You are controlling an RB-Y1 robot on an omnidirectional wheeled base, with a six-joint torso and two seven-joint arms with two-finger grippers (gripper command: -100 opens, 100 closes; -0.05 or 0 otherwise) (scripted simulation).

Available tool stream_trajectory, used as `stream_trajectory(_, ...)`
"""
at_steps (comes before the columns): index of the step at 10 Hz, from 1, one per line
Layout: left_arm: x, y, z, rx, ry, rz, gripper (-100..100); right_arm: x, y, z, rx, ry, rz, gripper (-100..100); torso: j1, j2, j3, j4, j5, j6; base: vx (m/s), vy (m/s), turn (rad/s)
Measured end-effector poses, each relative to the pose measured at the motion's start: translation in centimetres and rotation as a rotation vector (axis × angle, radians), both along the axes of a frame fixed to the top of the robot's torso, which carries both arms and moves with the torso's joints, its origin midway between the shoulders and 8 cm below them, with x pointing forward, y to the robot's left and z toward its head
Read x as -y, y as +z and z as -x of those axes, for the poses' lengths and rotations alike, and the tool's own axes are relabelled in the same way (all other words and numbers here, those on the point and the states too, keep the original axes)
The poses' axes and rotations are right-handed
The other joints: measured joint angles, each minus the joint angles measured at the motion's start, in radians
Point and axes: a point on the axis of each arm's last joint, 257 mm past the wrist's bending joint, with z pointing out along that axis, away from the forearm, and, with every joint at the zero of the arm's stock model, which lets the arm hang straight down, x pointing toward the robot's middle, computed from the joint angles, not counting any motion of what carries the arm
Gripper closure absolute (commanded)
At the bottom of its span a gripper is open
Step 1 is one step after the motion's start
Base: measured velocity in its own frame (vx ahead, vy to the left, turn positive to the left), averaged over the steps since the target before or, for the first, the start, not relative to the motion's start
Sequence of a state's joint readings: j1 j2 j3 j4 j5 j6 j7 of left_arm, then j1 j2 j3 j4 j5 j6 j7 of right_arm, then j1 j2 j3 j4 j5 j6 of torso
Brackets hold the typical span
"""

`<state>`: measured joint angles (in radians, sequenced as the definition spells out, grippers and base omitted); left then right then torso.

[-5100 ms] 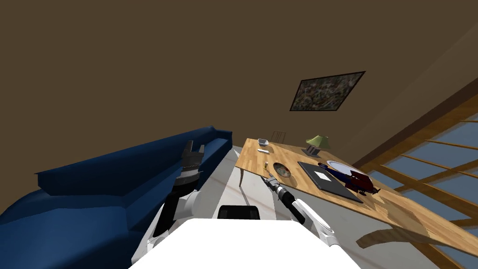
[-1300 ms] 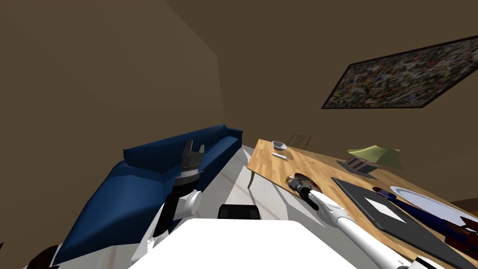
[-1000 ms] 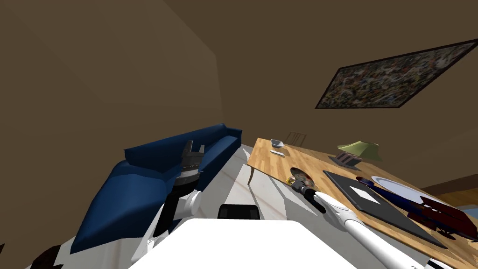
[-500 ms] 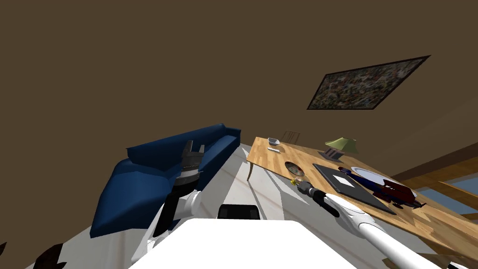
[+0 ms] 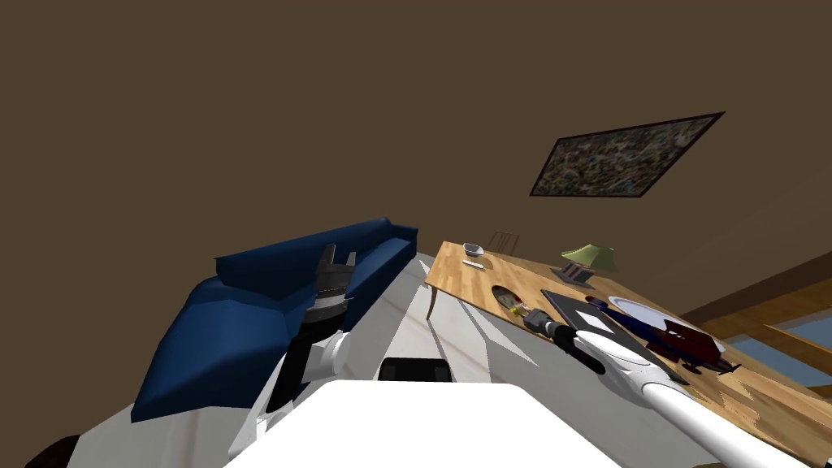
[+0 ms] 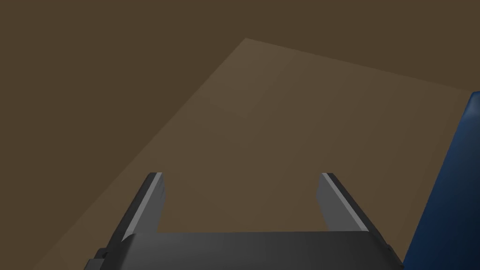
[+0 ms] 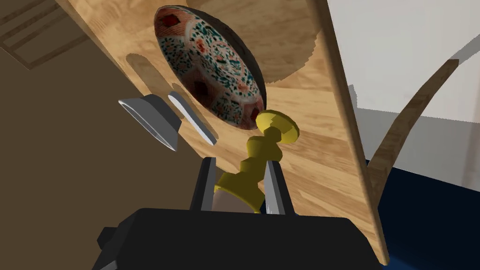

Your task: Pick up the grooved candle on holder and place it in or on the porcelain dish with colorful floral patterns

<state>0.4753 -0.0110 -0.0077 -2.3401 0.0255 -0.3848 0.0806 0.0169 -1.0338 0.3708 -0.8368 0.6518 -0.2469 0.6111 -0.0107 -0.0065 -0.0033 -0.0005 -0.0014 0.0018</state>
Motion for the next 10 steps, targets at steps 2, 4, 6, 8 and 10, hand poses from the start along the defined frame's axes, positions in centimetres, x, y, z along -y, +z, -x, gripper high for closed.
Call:
stream_trajectory(2, 0.0, 0.0, 0.0, 0.0, 0.0, 0.0, 0, 0.3, 1.3, -0.8, 0.01, 0.024, 0.023, 100, 0.0, -0.003, -0.002, -0.001, -0.001, -0.001, 0.148, -0.145, 0.047)
stream_trajectory(4, 0.0, 0.0, 0.0, 0.0, 0.0, 0.0, 0, 0.7, 2.5, -1.4, 0.019, 0.044, 0.045, 100, 0.002, -0.003, -0.002, -0.001, 0.0, -0.001, 0.131, -0.126, 0.052)
stream_trajectory(6, 0.0, 0.0, 0.0, 0.0, 0.0, 0.0, 0, 0.7, 3.4, -2.0, 0.026, 0.064, 0.063, 100, 0.006, 0.0, -0.001, -0.001, 0.0, -0.001, 0.065, -0.052, 0.019)
stream_trajectory(8, 0.0, 0.0, 0.0, 0.0, 0.0, 0.0, 0, 0.8, 3.5, -2.1, 0.028, 0.063, 0.064, -100, 0.011, 0.006, 0.002, 0.0, 0.0, 0.0, 0.005, -0.004, 0.002)
stream_trajectory(10, 0.0, 0.0, 0.0, 0.0, 0.0, 0.0, 0, 0.8, 3.5, -2.1, 0.028, 0.063, 0.064, -100, 0.011, 0.007, 0.003, 0.0, 0.001, 0.0, 0.0, 0.0, 0.0)
